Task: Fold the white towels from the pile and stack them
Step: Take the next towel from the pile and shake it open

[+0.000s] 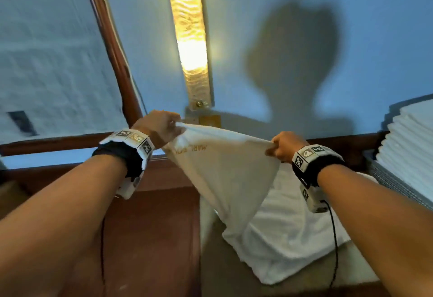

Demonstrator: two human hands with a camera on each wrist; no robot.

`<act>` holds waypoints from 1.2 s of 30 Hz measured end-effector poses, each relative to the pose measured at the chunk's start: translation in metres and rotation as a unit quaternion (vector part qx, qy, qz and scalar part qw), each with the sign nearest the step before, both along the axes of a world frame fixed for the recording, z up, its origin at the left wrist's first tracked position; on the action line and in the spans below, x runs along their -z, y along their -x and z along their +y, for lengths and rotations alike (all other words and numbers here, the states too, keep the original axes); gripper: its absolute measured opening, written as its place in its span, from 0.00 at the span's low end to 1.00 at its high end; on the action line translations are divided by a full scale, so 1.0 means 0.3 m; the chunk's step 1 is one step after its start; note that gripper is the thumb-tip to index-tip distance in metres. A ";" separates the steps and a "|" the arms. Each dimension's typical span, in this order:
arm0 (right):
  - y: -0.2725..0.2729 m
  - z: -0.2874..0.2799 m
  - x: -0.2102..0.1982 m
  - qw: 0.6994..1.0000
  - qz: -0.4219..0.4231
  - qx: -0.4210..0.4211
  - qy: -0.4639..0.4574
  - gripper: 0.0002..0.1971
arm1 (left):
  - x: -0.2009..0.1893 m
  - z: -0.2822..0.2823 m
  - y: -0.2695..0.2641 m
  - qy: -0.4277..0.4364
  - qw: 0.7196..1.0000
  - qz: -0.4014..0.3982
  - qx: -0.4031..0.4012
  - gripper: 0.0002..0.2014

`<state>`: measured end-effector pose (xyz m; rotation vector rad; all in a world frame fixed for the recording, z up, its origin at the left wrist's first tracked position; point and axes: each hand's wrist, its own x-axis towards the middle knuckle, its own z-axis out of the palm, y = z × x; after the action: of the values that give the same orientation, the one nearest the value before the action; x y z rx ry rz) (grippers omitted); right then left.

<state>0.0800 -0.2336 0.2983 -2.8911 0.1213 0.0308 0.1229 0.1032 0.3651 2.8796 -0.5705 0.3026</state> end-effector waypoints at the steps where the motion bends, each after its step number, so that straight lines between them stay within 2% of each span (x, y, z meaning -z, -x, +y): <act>1: 0.007 0.045 -0.035 1.000 -0.004 -0.001 -0.008 0.11 | -0.015 0.082 0.020 0.005 1.000 -0.011 -0.020 0.10; 3: 0.020 0.144 -0.113 0.999 -0.022 -0.008 -0.034 0.13 | -0.035 0.210 0.059 0.012 0.997 -0.032 -0.065 0.14; 5: 0.029 0.264 -0.199 0.995 -0.071 -0.043 -0.048 0.11 | -0.047 0.293 0.095 -0.008 0.994 -0.030 -0.107 0.06; 6: 0.034 0.330 -0.241 0.991 -0.103 -0.073 -0.051 0.13 | -0.044 0.313 0.108 -0.021 0.993 -0.012 -0.115 0.10; 7: 0.040 0.399 -0.280 0.985 -0.126 -0.107 -0.057 0.17 | -0.035 0.321 0.117 -0.025 0.995 0.020 -0.099 0.22; 9: 0.063 0.539 -0.346 0.974 -0.140 -0.172 -0.041 0.21 | -0.009 0.286 0.146 0.048 0.993 0.105 -0.030 0.44; 10: 0.073 0.601 -0.369 0.970 -0.140 -0.200 -0.014 0.19 | 0.009 0.258 0.160 0.107 0.985 0.138 0.003 0.46; 11: 0.080 0.653 -0.386 0.965 -0.137 -0.225 0.014 0.16 | 0.034 0.232 0.164 0.175 0.971 0.160 0.035 0.41; 13: 0.090 0.722 -0.398 0.959 -0.109 -0.252 0.065 0.14 | 0.070 0.196 0.156 0.275 0.949 0.141 0.064 0.15; 14: 0.092 0.734 -0.395 0.959 -0.097 -0.252 0.086 0.14 | 0.074 0.190 0.157 0.288 0.948 0.115 0.068 0.03; 17: 0.072 0.695 -0.362 0.970 -0.101 -0.215 0.053 0.16 | 0.055 0.214 0.157 0.283 0.953 0.076 0.073 0.13; 20: 0.032 0.633 -0.296 0.981 -0.088 -0.171 0.004 0.13 | 0.020 0.254 0.157 0.281 0.957 0.037 0.064 0.18; 21: 0.013 0.624 -0.269 0.983 -0.090 -0.159 -0.025 0.17 | 0.017 0.267 0.151 0.283 0.957 0.030 0.056 0.19; 22: -0.003 0.625 -0.250 0.980 -0.109 -0.154 -0.066 0.21 | 0.017 0.279 0.146 0.289 0.956 0.030 0.051 0.19; 24: -0.032 0.650 -0.233 0.962 -0.163 -0.149 -0.161 0.22 | 0.033 0.293 0.132 0.302 0.951 0.058 0.045 0.14; 26: -0.062 0.699 -0.249 0.947 -0.187 -0.171 -0.196 0.22 | 0.048 0.285 0.125 0.314 0.942 0.101 0.055 0.09; 29: -0.085 0.777 -0.285 0.943 -0.195 -0.232 -0.139 0.18 | 0.060 0.252 0.095 0.356 0.926 0.112 0.055 0.16; 31: -0.110 0.792 -0.289 0.936 -0.206 -0.246 -0.145 0.11 | 0.063 0.252 0.051 0.392 0.916 0.077 0.041 0.23; 32: -0.126 0.790 -0.280 0.933 -0.212 -0.248 -0.153 0.10 | 0.063 0.260 0.028 0.396 0.916 0.053 0.040 0.23; 34: -0.161 0.777 -0.243 0.934 -0.207 -0.252 -0.148 0.15 | 0.056 0.282 -0.005 0.390 0.920 0.018 0.043 0.20; 36: -0.188 0.763 -0.186 0.947 -0.169 -0.262 -0.077 0.20 | 0.041 0.310 -0.015 0.381 0.924 -0.003 0.038 0.18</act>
<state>0.1365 -0.0046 0.3540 -2.6372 -0.6783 -0.3425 0.1275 0.1961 0.3528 2.1002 -0.4337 0.4100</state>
